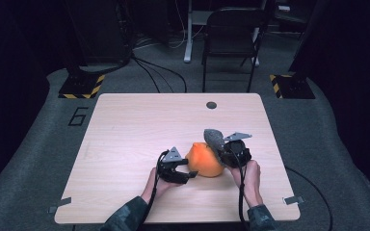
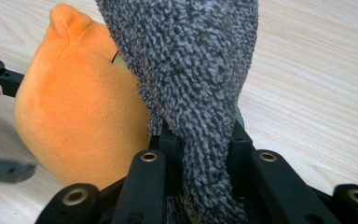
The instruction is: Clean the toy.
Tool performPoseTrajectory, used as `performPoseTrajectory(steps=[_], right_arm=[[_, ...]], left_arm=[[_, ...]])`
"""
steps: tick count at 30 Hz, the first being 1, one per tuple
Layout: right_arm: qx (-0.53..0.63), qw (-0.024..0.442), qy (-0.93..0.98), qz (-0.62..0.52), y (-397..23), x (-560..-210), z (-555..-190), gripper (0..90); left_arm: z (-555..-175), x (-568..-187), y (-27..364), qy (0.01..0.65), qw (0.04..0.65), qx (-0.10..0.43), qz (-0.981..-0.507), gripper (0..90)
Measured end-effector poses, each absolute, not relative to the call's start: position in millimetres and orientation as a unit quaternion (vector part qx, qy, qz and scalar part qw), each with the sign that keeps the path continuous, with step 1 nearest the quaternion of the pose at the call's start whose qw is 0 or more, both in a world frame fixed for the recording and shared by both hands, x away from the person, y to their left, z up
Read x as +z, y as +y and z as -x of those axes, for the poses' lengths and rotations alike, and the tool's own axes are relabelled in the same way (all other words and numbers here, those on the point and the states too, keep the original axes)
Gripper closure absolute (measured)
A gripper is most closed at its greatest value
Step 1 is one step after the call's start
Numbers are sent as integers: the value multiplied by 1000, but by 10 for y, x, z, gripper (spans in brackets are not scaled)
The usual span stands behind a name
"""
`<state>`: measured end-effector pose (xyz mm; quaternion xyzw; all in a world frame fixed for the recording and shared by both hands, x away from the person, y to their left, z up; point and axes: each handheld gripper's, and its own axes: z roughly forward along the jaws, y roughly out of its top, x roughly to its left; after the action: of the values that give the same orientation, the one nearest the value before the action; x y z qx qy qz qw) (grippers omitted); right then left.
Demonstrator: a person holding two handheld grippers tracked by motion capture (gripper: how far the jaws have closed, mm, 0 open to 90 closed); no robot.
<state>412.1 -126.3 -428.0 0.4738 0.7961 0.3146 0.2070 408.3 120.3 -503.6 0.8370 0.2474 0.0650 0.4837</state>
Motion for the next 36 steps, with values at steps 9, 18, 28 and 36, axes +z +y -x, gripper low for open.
performPoseTrajectory(steps=[9,18,28,36], right_arm=[[317,200,796,-475,-1270,-4282,-4163,749],[318,196,794,-480,-1288,-4303,-4207,749],[317,198,793,-482,-1280,-4311,-4215,749],[321,191,789,-487,-1280,-4328,-4211,749]], left_arm=[[-4085,-5077,1268,219,474,106,-846,235],[-4154,-5179,1223,202,454,133,-858,194],[-4208,-5247,1120,191,435,158,-866,254],[-4200,-5245,1080,189,432,169,-866,552]])
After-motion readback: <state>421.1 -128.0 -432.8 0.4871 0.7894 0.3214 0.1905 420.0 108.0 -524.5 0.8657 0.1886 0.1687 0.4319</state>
